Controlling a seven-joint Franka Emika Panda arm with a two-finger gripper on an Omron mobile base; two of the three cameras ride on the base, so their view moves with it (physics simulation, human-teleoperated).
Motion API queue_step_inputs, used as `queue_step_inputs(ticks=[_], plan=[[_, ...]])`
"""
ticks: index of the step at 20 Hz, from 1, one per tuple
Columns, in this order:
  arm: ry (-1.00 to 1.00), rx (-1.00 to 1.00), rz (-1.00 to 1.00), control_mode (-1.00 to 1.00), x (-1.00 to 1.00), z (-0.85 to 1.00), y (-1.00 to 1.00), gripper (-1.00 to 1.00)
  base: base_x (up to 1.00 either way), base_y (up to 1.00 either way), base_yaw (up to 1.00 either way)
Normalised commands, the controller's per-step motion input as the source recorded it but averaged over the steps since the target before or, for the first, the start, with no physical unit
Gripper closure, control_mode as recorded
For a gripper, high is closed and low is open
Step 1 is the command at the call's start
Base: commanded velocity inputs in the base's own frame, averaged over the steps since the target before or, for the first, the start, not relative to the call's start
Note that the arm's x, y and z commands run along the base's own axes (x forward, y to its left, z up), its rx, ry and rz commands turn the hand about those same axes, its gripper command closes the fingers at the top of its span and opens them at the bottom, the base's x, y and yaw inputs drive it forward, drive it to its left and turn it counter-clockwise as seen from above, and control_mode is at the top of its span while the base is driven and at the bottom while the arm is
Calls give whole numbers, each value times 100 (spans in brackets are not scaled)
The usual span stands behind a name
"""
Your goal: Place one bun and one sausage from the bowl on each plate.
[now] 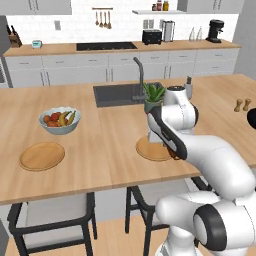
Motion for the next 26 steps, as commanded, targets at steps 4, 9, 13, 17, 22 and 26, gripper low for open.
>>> queue_step_inputs(ticks=[4,9,13,17,22,26], plan=[[0,0,0,-100,25,0,0,100,75,0,0],[5,0,0,-100,100,0,1,100,0,0,0],[13,0,14,-100,100,-33,8,100,0,0,0],[15,1,10,-100,100,-73,18,100,0,0,0],[17,4,0,-100,73,-57,-3,100,0,0,0],[7,6,-3,-100,30,-34,0,100,0,0,0]])
